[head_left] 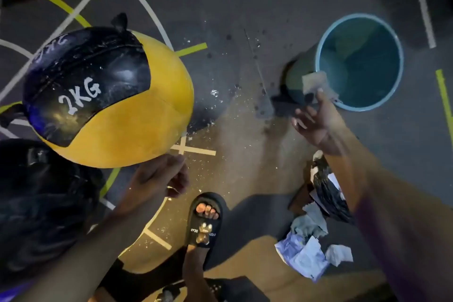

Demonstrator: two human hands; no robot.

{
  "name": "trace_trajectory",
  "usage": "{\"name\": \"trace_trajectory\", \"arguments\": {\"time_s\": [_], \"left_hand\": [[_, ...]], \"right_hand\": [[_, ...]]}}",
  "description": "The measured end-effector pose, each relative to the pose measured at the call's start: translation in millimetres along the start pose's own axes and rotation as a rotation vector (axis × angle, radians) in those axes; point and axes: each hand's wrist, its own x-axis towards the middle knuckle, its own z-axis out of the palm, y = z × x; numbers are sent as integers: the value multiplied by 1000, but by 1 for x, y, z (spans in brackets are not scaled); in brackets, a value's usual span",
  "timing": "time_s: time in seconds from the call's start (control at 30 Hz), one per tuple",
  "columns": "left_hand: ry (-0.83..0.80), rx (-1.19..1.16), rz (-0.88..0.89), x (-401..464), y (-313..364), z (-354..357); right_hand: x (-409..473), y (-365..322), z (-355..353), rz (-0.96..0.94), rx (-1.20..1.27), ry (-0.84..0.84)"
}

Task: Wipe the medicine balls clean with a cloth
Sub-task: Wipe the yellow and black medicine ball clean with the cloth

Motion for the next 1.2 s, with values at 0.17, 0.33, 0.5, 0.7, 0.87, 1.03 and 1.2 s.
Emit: {"name": "trace_trajectory", "arguments": {"time_s": [0.17,0.33,0.5,0.7,0.87,1.03,1.2], "left_hand": [[-15,12,-21,5,-9,-10],[28,58,-19,-7,-12,-1],[44,104,-13,-23,-15,2],[-16,76,-169,-31,-14,-13],[-32,-37,-252,-41,-34,-37],[-19,-97,-134,-30,-38,-55],[-14,161,100,-6,-43,-70]], "right_hand": [[11,4,-2,-40,56,91],[-27,16,12,-78,59,3],[-90,61,28,42,-38,-323],[-163,117,52,91,-302,-592],[-186,154,67,129,-293,-584],[-187,180,77,102,-339,-634],[-170,198,89,157,-457,-709]]}}
